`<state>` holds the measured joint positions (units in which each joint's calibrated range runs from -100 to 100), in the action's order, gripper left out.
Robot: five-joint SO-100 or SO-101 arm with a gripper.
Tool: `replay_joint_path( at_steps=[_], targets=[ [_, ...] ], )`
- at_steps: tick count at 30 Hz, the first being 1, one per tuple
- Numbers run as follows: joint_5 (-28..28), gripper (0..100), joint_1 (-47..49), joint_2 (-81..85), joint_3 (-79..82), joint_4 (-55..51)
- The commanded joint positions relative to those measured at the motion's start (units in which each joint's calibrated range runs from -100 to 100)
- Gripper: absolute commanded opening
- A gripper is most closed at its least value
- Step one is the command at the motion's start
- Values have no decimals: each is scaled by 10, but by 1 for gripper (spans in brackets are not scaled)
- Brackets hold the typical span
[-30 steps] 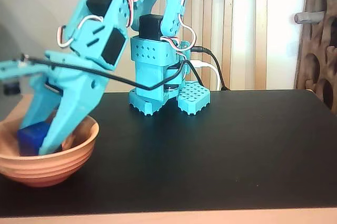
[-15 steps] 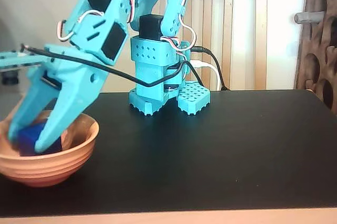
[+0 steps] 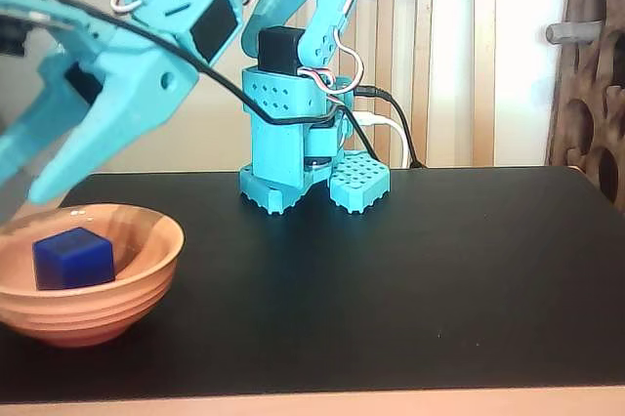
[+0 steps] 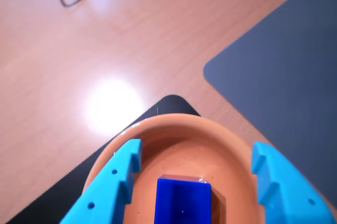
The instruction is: Place the blue cube in the orange bowl.
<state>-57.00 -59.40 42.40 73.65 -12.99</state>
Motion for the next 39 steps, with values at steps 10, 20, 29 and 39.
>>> replay_joint_path(
  at_steps=[10,20,29,39],
  targets=[
    [0,24,66,135,-22,-127],
    [0,24,149,198,-19,-188],
    [-1,24,284,244,-19,-246],
    [-1,24,395,302,9,-301]
  ],
)
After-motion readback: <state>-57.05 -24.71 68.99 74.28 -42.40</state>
